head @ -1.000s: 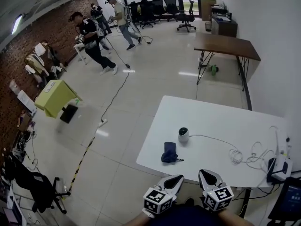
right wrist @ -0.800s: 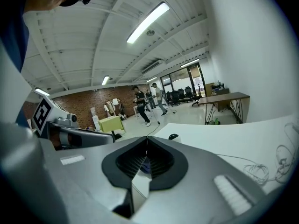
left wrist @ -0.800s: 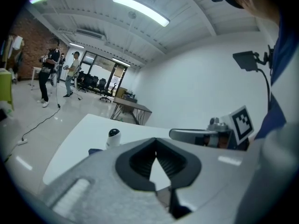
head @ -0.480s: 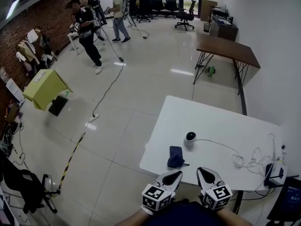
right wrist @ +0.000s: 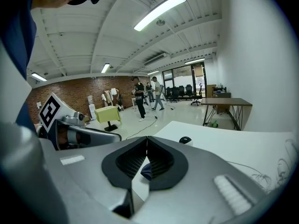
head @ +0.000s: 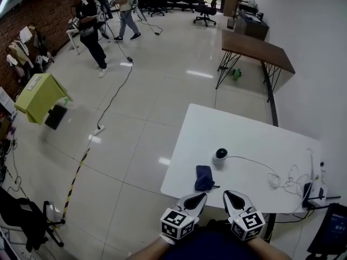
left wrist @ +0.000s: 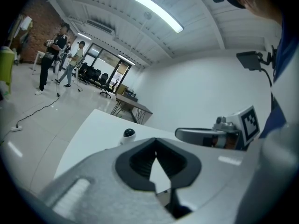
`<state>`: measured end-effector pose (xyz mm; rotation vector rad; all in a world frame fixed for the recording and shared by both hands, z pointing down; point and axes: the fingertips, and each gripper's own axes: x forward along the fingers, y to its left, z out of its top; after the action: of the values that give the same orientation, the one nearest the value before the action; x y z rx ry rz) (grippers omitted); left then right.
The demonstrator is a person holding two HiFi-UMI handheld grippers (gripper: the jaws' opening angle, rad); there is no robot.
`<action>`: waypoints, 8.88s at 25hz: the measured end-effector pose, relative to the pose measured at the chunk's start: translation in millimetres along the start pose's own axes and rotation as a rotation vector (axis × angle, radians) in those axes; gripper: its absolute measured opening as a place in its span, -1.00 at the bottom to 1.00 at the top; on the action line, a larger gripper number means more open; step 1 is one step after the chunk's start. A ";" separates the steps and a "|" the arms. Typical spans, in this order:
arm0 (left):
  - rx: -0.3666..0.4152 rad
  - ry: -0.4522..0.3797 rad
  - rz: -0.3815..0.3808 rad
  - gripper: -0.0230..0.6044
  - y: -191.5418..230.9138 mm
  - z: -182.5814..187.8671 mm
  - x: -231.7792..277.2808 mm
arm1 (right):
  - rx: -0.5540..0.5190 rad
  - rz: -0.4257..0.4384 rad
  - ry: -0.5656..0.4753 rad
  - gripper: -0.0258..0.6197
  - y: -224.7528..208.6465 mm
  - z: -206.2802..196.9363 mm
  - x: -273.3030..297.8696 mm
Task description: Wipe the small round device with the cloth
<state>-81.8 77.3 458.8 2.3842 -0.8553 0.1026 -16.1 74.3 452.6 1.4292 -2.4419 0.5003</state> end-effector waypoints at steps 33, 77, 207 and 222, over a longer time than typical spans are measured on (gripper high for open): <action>0.042 0.114 0.254 -0.92 11.1 -3.0 91.6 | 0.160 0.217 0.039 -0.89 -90.7 -14.0 40.4; -0.141 0.536 0.322 -0.06 139.1 -105.7 119.1 | 0.202 0.188 0.314 -0.71 -45.8 -100.4 97.6; -0.325 -0.134 0.044 -0.41 89.3 17.2 61.2 | 0.137 0.272 0.156 -0.59 -115.4 -9.4 156.9; -0.156 0.009 0.052 -0.41 75.0 6.1 83.3 | 0.309 0.295 0.210 -0.59 -121.5 -18.2 170.7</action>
<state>-61.8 -18.4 513.9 2.2159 -0.8878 0.0647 9.8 -107.1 555.8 1.0496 -2.4881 1.0759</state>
